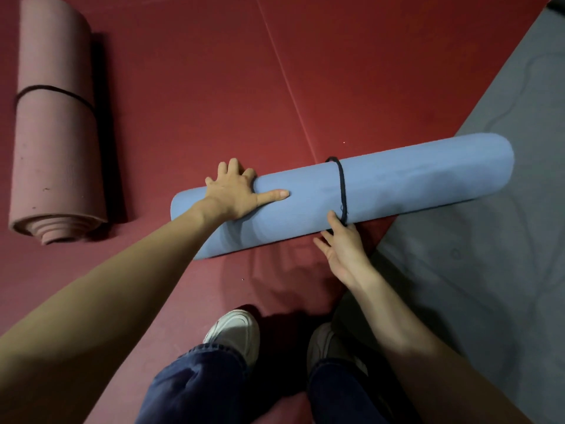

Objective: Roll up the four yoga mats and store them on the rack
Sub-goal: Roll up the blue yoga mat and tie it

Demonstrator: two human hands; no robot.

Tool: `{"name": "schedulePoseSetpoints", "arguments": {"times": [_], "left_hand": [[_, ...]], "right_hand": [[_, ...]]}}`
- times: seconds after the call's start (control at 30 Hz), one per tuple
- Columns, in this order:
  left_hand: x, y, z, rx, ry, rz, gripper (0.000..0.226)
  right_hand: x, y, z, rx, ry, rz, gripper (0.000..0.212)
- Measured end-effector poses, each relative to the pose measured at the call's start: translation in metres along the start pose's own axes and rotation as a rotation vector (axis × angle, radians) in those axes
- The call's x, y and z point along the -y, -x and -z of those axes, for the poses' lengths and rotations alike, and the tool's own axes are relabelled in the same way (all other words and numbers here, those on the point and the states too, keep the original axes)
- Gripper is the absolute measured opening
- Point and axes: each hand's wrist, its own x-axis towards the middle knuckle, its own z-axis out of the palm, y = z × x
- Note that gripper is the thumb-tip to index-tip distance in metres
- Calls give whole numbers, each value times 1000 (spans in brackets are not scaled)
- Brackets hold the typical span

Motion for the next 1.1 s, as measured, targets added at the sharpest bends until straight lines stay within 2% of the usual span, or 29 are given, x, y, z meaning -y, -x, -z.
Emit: {"name": "schedulePoseSetpoints", "arguments": {"times": [0.13, 0.23, 0.3, 0.37, 0.43, 0.47, 0.53, 0.6, 0.63, 0.7, 0.77, 0.87, 0.93, 0.97, 1.07, 1.1], "left_hand": [[47, 37, -16, -97, 128, 116, 83], [81, 57, -23, -201, 203, 234, 75], [105, 60, -21, -203, 333, 290, 70], [128, 65, -20, -125, 634, 252, 66], [142, 80, -24, -10, 980, 178, 61], [147, 89, -29, 48, 1067, 153, 61], [152, 106, -42, 130, 1111, 115, 66], [154, 120, -56, 197, 1160, 141, 62], [154, 126, -62, 228, 1212, 172, 60], [157, 130, -74, 260, 1298, 271, 64], [158, 132, -79, 265, 1347, 290, 69], [155, 136, -75, 258, 1368, 257, 50], [155, 129, -67, 165, 1416, 259, 36], [157, 120, -62, 64, 1455, 290, 32], [168, 72, -36, -388, 1397, 498, 24], [172, 58, -21, -466, 1324, 528, 25]], "right_hand": [[-11, -3, -35, 98, 61, 24, 48], [-19, -7, -75, 253, 234, 58, 67], [-23, -8, -100, 371, 346, 83, 77], [-29, -9, -120, 449, 502, 153, 85], [-40, -12, -135, 404, 654, 231, 97], [-44, -12, -140, 366, 706, 241, 104], [-50, 0, -145, 331, 754, 253, 98], [-60, 11, -141, 342, 794, 247, 81], [-65, 17, -136, 362, 824, 229, 80], [-73, 31, -126, 410, 877, 188, 87], [-77, 40, -117, 440, 909, 109, 97], [-76, 53, -112, 488, 925, 69, 104], [-72, 54, -129, 490, 868, 89, 102], [-68, 48, -144, 488, 836, 109, 99], [-53, 14, -197, 465, 814, 173, 86], [-49, 3, -212, 471, 821, 192, 81]]}}
